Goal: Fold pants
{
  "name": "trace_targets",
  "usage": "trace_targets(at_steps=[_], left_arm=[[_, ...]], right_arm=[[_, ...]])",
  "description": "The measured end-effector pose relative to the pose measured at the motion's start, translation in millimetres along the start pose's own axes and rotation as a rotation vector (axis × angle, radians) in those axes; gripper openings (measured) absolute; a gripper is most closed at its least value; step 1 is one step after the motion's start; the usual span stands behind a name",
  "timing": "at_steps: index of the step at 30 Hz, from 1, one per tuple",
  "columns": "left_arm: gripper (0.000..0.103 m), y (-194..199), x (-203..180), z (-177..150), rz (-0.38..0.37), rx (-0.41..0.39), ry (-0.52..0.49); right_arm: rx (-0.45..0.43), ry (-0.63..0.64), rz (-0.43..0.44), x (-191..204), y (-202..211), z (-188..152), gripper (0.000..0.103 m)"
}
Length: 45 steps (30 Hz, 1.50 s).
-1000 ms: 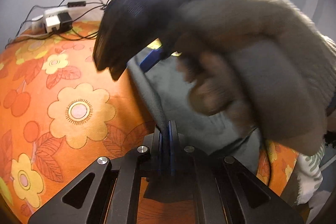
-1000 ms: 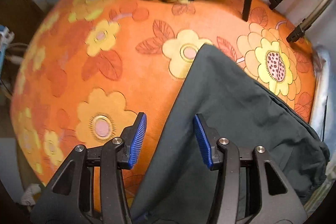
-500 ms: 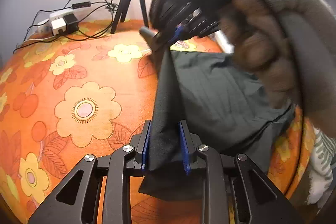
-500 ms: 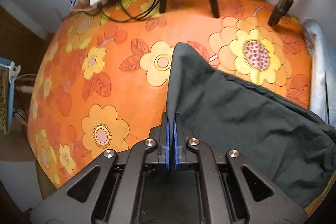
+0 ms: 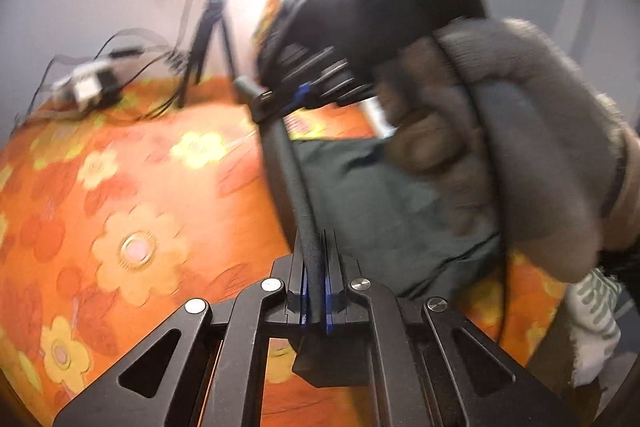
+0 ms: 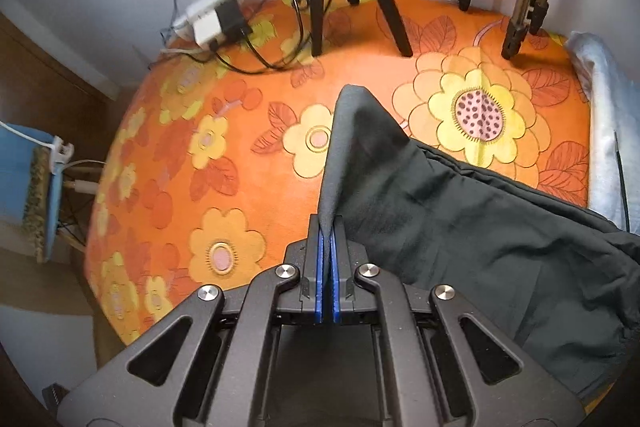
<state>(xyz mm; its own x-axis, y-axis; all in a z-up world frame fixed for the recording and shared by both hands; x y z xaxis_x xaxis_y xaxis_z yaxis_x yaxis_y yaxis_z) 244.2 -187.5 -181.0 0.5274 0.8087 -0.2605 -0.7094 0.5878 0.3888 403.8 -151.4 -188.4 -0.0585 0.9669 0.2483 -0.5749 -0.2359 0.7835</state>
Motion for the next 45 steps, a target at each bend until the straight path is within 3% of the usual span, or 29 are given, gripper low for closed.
trace_targets(at_steps=[6, 11, 17, 24, 33, 45], left_arm=[[0.004, -7, -57, 24, -0.119, -0.016, -0.003], [0.004, -28, -110, 32, -0.210, 0.005, -0.016], [0.004, -66, -196, 16, -0.319, 0.061, -0.095], [0.004, -114, -271, -24, -0.391, 0.149, -0.194], [0.004, -147, -299, -52, -0.414, 0.201, -0.234], [0.004, -171, -341, -68, -0.442, 0.219, -0.249]], right_arm=[[-0.078, -0.033, 0.042, -27, 53, 13, 0.003], [-0.151, -0.080, 0.025, -83, 107, 19, 0.003], [-0.204, -0.142, -0.045, -169, 156, 3, 0.003], [-0.229, -0.235, -0.102, -272, 192, -35, 0.003], [-0.225, -0.286, -0.124, -348, 194, -69, 0.003], [-0.246, -0.317, -0.170, -400, 195, -82, 0.003]])
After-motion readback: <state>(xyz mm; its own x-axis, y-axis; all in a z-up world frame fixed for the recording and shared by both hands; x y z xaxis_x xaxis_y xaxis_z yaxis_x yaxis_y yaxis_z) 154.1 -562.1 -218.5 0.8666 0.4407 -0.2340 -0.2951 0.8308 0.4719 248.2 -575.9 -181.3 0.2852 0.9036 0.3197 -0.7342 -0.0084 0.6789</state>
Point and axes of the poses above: each gripper's, at about its wrist camera, not at the fingertips, and y roughly against the way its jaws point, x to its left, z to its top, the point moved 9 cm from there along -y, roughly the way its jaws point, and after that the axes turned 15 degrees about -x, right-handed, at the moved point
